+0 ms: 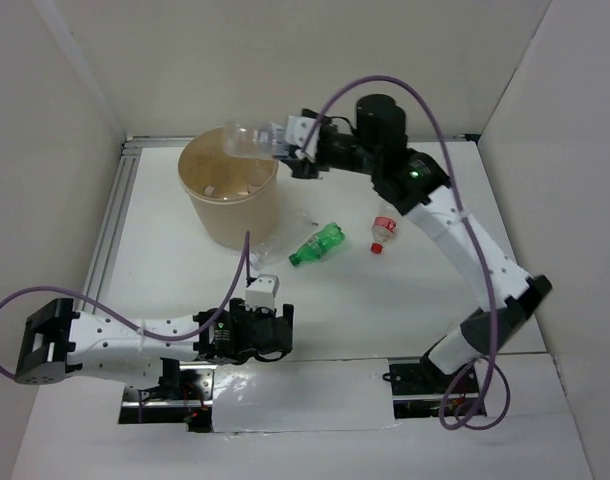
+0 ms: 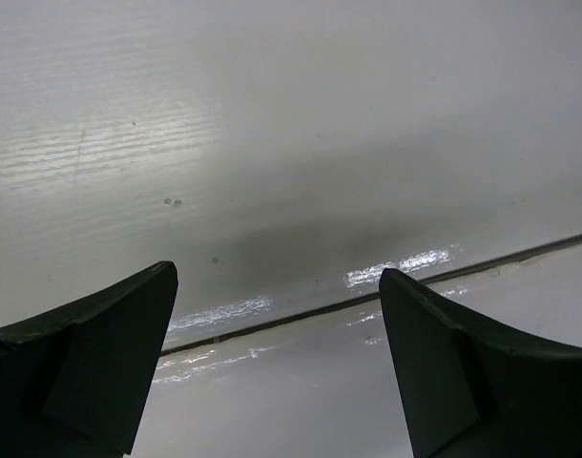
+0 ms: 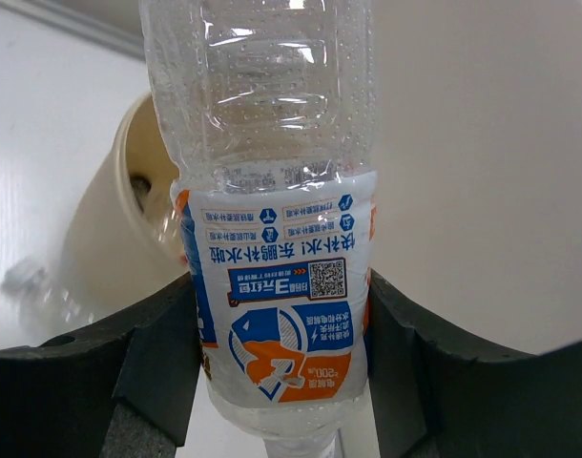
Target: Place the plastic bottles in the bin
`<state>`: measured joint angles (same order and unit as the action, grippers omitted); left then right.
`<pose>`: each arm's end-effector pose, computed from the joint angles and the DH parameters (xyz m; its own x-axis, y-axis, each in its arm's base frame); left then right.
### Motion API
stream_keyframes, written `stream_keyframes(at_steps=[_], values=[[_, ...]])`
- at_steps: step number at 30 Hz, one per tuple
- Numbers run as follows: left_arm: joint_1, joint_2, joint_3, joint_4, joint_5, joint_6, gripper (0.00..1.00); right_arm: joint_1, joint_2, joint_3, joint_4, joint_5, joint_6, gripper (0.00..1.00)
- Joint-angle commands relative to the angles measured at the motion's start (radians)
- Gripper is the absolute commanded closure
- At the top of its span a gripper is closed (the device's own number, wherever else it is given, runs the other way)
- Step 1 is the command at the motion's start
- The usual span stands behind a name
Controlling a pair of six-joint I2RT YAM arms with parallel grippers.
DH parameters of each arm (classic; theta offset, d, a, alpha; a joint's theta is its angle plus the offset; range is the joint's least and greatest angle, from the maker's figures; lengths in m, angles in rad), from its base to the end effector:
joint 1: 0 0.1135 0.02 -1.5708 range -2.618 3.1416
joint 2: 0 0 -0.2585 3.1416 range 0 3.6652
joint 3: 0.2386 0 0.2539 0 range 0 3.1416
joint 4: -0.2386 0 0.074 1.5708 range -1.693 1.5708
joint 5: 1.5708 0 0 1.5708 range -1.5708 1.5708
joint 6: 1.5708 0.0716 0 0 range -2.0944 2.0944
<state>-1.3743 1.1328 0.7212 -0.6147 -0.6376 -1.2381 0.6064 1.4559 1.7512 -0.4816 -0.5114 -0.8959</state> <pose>0.0864 -0.2159 0.1914 -0.7425 -0.1601 -0.6504 0.0799 0.9429 -0.3233 0.2619 0.2243 0.4742 0.6015 -0.4114 -0.6848 -0.6763 0.1941 -0.7106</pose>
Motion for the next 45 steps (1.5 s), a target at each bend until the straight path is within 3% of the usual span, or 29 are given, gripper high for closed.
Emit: stream_keyframes(at_steps=[1, 4, 5, 8, 10, 11, 15, 21, 22, 25, 27, 29, 30, 34, 38, 45], values=[[-0.034, 0.048, 0.035, 0.043, 0.006, -0.021, 0.00, 0.093, 0.205, 0.140, 0.120, 0.108, 0.071, 0.63], [-0.081, 0.099, 0.056, 0.043, -0.016, -0.021, 0.00, 0.148, 0.379, 0.319, 0.082, 0.107, 0.058, 0.59], [-0.091, 0.134, 0.067, 0.043, -0.028, -0.040, 0.00, 0.161, 0.465, 0.465, 0.046, 0.106, 0.077, 0.55], [-0.104, 0.145, 0.078, 0.032, -0.051, -0.040, 0.00, 0.161, 0.573, 0.574, 0.014, 0.093, 0.121, 0.48], [-0.115, 0.159, 0.087, 0.032, -0.062, -0.049, 0.00, 0.148, 0.639, 0.611, 0.014, 0.047, 0.156, 0.33], [-0.115, 0.159, 0.087, 0.042, -0.079, -0.040, 0.00, 0.148, 0.653, 0.639, 0.014, 0.047, 0.196, 0.21], [-0.115, 0.159, 0.087, 0.082, -0.128, 0.012, 0.00, 0.148, 0.675, 0.712, 0.014, 0.036, 0.314, 0.00], [-0.069, 0.211, 0.122, 0.226, -0.192, 0.277, 0.00, 0.020, 0.506, 0.616, 0.026, 0.152, 0.530, 0.00], [-0.049, 0.225, 0.145, 0.277, -0.179, 0.320, 0.00, -0.055, 0.480, 0.593, 0.011, 0.152, 0.560, 0.22], [0.041, 0.277, 0.191, 0.369, -0.136, 0.489, 0.00, -0.240, 0.359, 0.437, -0.046, 0.083, 0.615, 0.70], [0.111, 0.309, 0.227, 0.449, -0.094, 0.566, 0.00, -0.333, 0.266, 0.331, -0.090, 0.045, 0.637, 0.91], [0.161, 0.375, 0.299, 0.478, -0.070, 0.655, 0.00, -0.474, 0.216, 0.182, -0.138, -0.048, 0.637, 0.80], [0.205, 0.401, 0.328, 0.478, -0.060, 0.678, 0.00, -0.522, 0.175, 0.136, -0.179, -0.090, 0.649, 0.52], [0.290, 0.544, 0.519, 0.478, -0.037, 0.816, 0.00, -0.730, 0.075, -0.153, -0.232, -0.239, 0.638, 0.00], [0.346, 0.672, 0.651, 0.452, -0.037, 0.879, 0.00, -0.810, -0.009, -0.343, -0.232, -0.282, 0.629, 0.00], [0.402, 0.855, 0.800, 0.383, -0.056, 0.927, 0.00, -0.918, -0.045, -0.456, -0.249, -0.345, 0.572, 0.00]])
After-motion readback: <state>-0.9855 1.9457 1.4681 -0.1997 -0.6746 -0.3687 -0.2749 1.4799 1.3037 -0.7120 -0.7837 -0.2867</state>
